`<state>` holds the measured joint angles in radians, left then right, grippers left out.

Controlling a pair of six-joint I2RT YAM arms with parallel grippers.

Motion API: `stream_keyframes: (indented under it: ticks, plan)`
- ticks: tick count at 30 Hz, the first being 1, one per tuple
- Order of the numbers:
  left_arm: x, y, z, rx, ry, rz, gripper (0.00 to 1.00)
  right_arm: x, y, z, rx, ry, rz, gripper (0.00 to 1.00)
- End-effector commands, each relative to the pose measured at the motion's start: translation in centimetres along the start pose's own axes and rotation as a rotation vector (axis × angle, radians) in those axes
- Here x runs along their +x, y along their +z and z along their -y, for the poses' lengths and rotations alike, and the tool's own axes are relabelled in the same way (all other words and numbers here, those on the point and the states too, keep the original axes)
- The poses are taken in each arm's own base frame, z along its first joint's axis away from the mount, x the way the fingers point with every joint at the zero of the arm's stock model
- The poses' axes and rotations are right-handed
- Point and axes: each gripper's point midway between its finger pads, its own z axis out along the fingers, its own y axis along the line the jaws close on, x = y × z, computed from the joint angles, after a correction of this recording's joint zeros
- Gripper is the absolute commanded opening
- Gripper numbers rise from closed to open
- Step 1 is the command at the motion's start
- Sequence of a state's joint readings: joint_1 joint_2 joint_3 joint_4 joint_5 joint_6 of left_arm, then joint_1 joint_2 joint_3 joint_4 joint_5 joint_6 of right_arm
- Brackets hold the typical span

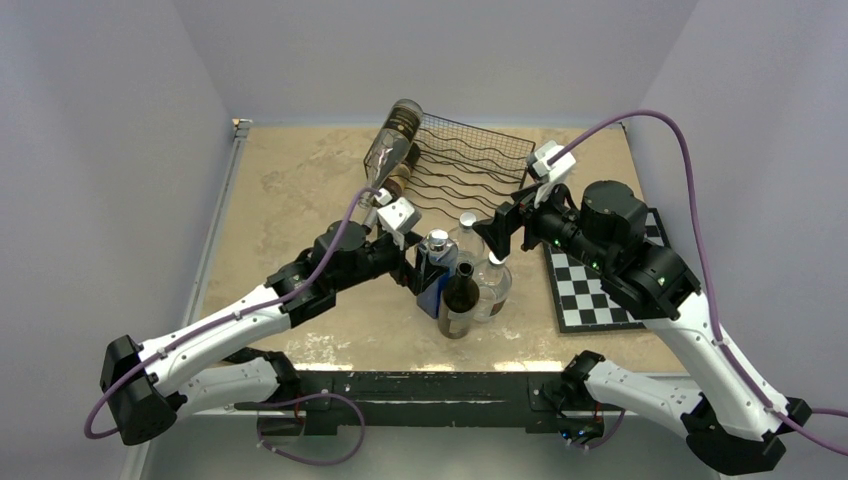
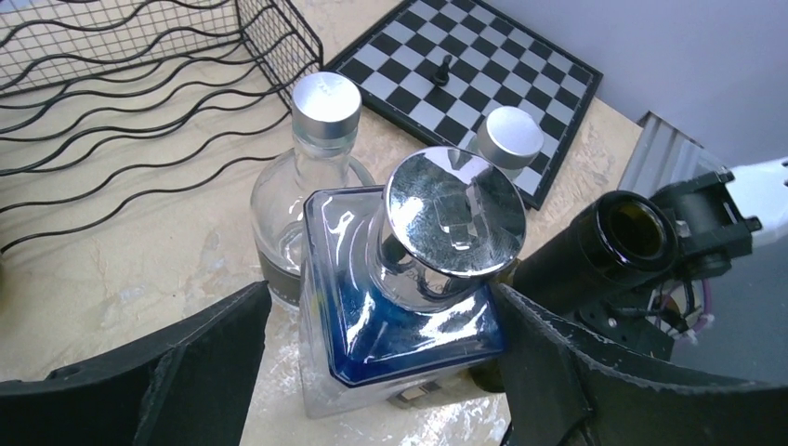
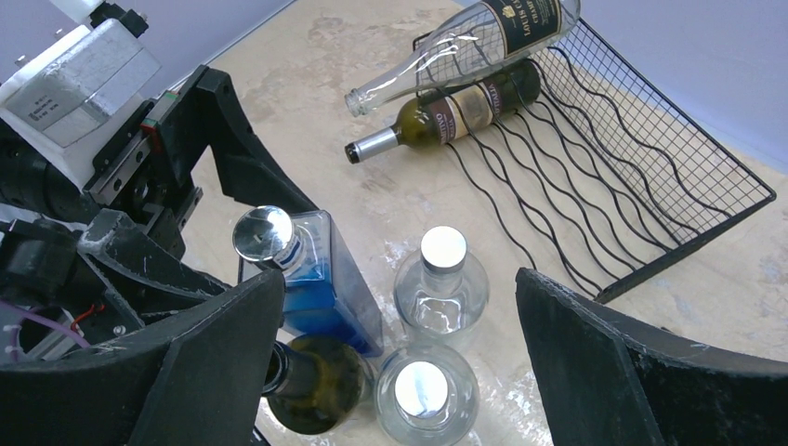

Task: Put the wine bottle on the wine rack

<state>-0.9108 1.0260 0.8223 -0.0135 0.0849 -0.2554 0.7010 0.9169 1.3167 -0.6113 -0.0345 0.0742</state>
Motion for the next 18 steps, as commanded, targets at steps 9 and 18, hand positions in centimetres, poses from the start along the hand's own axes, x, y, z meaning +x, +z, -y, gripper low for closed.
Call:
stream_keyframes:
  ticks: [9,18]
  plan:
    - [0.0,0.9,-0.3,-0.154,0.064,0.127,0.79,-0.6,0.6,0.6,0.031,-0.009,0.031,0.99]
    - [0.3,1.7,0.1,-0.176,0.139,0.171,0.64,-0.5,0.6,0.7,0.032,-0.017,0.02,0.99]
